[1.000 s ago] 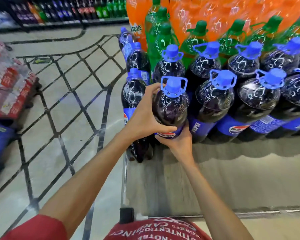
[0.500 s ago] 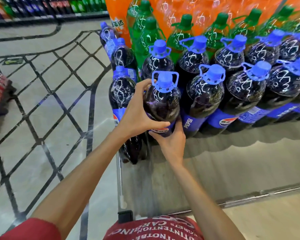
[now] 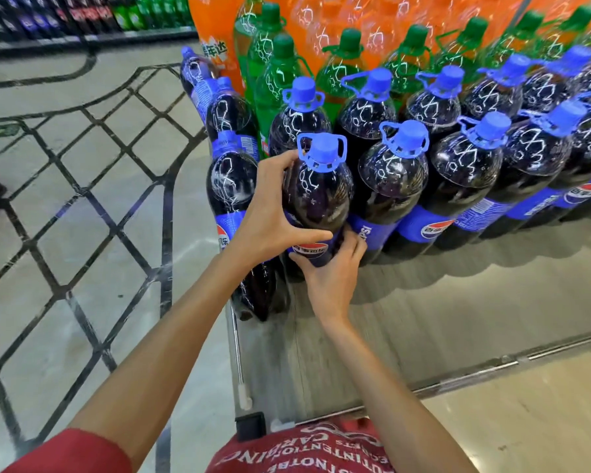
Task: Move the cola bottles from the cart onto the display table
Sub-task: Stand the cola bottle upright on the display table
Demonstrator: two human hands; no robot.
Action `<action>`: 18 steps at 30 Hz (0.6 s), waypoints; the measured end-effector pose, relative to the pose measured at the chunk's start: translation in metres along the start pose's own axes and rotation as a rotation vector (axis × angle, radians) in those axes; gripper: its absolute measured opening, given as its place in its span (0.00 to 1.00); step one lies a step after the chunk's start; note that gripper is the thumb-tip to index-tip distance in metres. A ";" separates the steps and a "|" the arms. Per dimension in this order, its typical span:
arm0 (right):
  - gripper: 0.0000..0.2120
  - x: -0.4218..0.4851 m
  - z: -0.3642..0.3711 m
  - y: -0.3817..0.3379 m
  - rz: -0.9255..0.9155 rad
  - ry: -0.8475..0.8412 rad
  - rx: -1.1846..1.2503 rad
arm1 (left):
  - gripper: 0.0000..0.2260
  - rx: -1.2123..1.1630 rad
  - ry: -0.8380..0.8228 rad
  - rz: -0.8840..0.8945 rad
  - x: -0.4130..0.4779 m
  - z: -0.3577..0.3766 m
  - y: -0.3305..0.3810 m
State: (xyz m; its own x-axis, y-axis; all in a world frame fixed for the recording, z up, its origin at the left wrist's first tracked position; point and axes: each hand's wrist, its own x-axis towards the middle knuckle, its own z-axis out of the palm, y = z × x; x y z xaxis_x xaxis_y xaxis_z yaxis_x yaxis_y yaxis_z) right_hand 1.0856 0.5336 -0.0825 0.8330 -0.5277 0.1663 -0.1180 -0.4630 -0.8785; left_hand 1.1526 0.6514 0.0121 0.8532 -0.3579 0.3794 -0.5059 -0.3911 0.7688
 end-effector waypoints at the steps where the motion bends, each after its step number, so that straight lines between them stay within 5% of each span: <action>1: 0.47 0.000 0.000 -0.001 0.001 0.004 0.001 | 0.51 0.018 0.000 0.004 -0.001 0.000 0.000; 18: 0.48 -0.001 0.000 0.000 -0.009 -0.001 -0.104 | 0.50 0.083 -0.063 0.006 -0.005 -0.009 0.001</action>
State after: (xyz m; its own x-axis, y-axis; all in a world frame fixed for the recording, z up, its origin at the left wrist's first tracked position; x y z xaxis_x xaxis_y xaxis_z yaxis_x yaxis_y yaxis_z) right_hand 1.0852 0.5340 -0.0832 0.8348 -0.5223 0.1739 -0.1658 -0.5397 -0.8254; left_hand 1.1492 0.6603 0.0152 0.8417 -0.4118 0.3492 -0.5222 -0.4565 0.7203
